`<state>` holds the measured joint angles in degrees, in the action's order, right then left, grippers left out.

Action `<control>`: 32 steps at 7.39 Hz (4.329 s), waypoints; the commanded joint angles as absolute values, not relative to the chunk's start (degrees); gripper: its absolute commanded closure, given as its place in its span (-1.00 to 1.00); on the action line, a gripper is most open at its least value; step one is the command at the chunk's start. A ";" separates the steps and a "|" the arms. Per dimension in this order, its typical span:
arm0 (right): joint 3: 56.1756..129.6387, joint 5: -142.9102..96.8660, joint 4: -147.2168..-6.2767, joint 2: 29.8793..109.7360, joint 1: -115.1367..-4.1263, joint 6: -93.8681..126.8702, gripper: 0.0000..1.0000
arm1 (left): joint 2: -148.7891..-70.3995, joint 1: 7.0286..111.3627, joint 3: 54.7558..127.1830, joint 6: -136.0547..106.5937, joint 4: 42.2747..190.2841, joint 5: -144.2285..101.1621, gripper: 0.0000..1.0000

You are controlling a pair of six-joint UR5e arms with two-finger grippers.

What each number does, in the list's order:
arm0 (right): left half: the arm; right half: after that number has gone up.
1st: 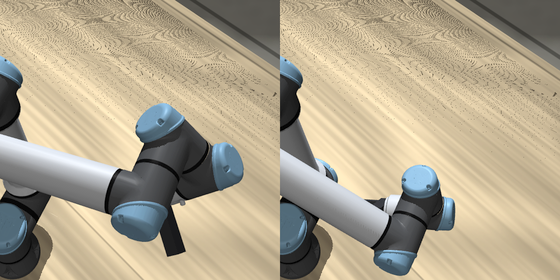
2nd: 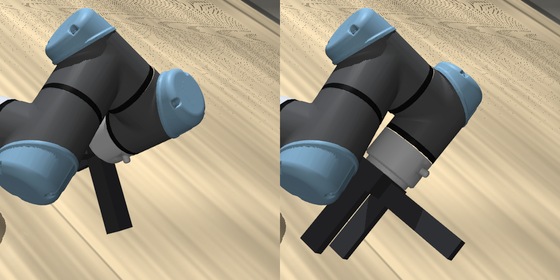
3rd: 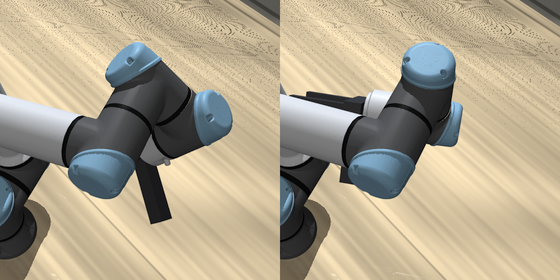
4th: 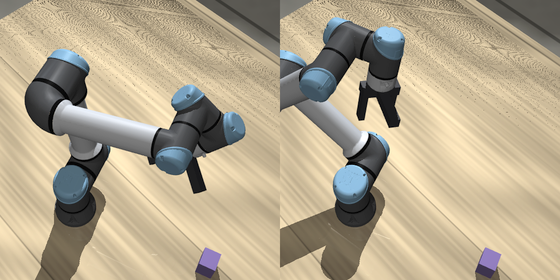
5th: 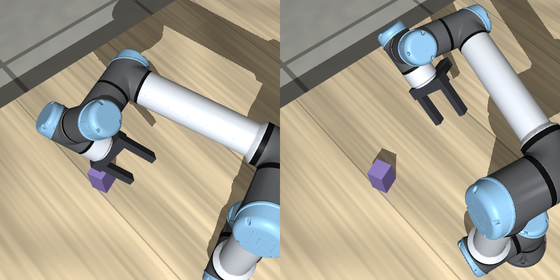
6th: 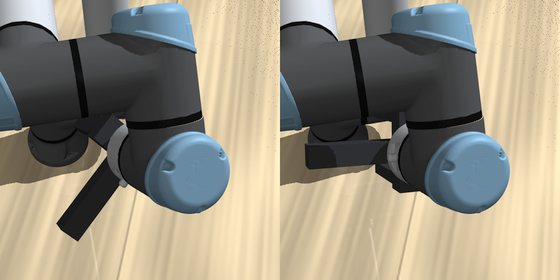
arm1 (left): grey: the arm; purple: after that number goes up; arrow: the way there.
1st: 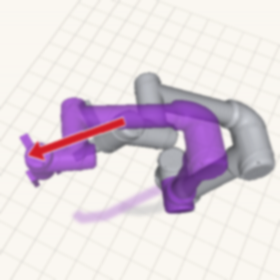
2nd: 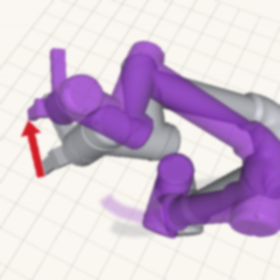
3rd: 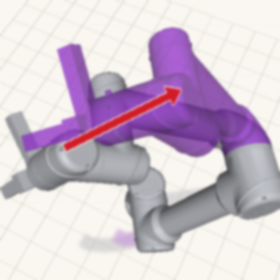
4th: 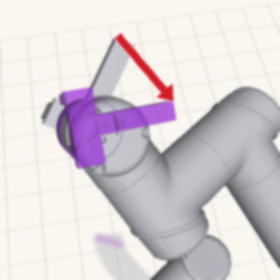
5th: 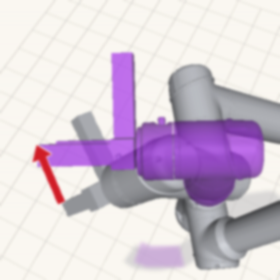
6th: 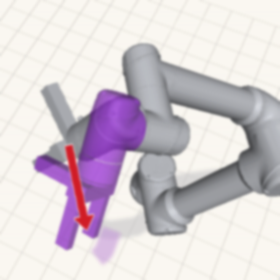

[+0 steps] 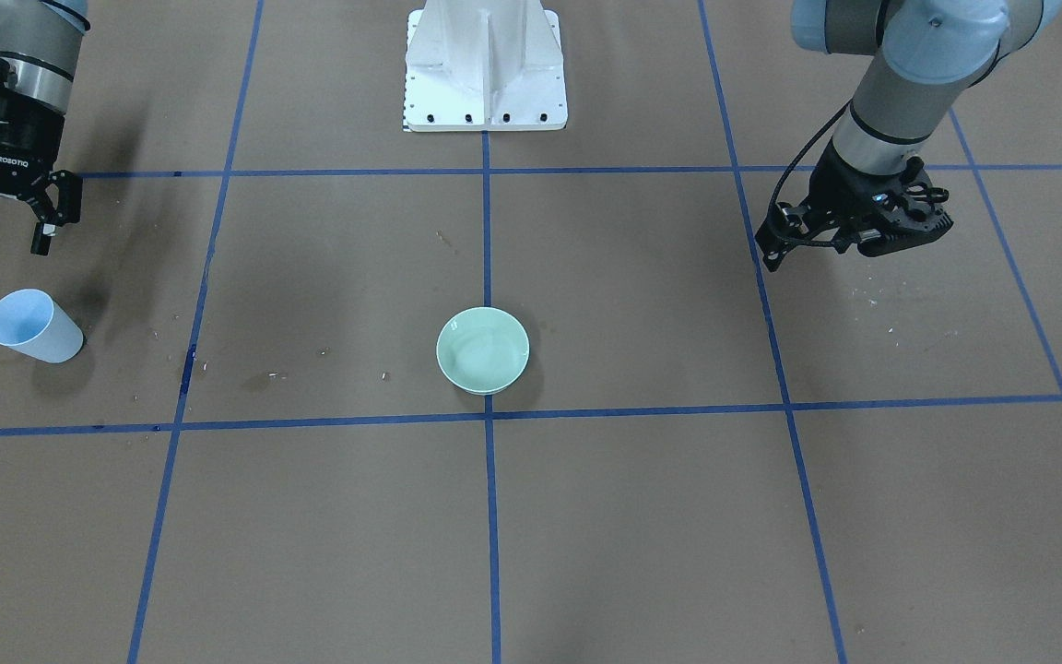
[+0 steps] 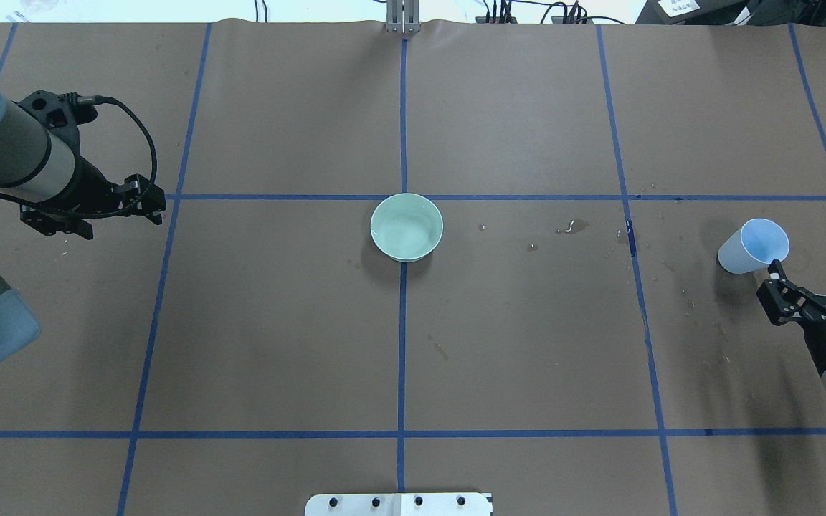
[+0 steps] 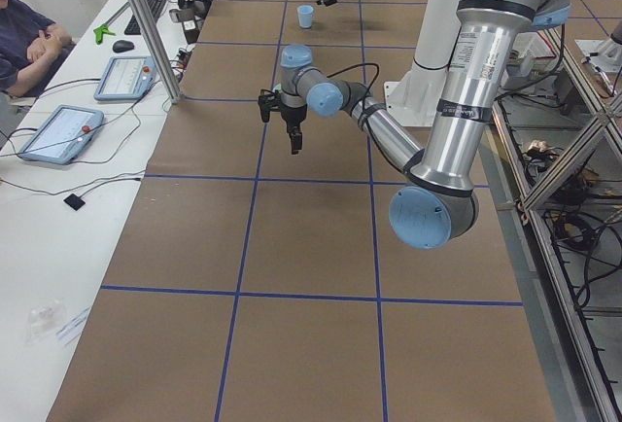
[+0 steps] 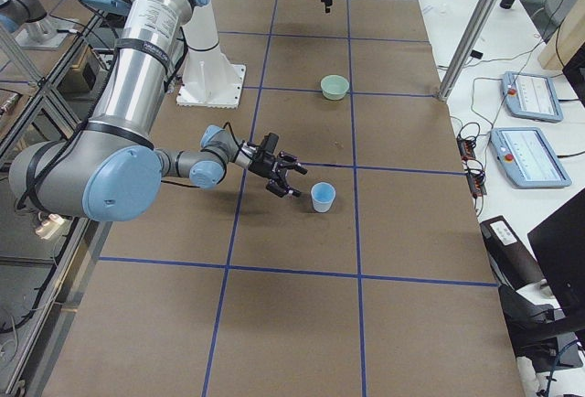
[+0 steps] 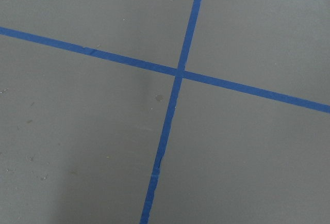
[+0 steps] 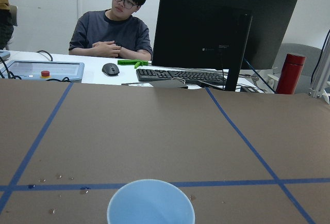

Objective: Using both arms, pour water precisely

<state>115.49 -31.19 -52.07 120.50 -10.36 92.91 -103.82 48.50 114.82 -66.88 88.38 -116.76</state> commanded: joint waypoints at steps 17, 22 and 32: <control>107.16 -122.59 -101.52 88.42 -87.10 -5.01 -0.99 | -129.54 32.35 85.10 -88.15 118.65 -100.81 -1.00; 105.47 -127.09 -101.78 89.38 -87.10 -4.40 -0.99 | -133.15 30.24 79.56 -88.15 118.21 -100.99 -0.68; 105.47 -127.09 -101.86 89.12 -87.27 -4.22 -0.99 | -134.82 33.37 83.02 -88.33 111.23 -109.38 1.00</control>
<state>105.47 -127.09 -101.79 89.12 -87.19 -4.19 -134.42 31.24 80.19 -88.32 115.54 -104.84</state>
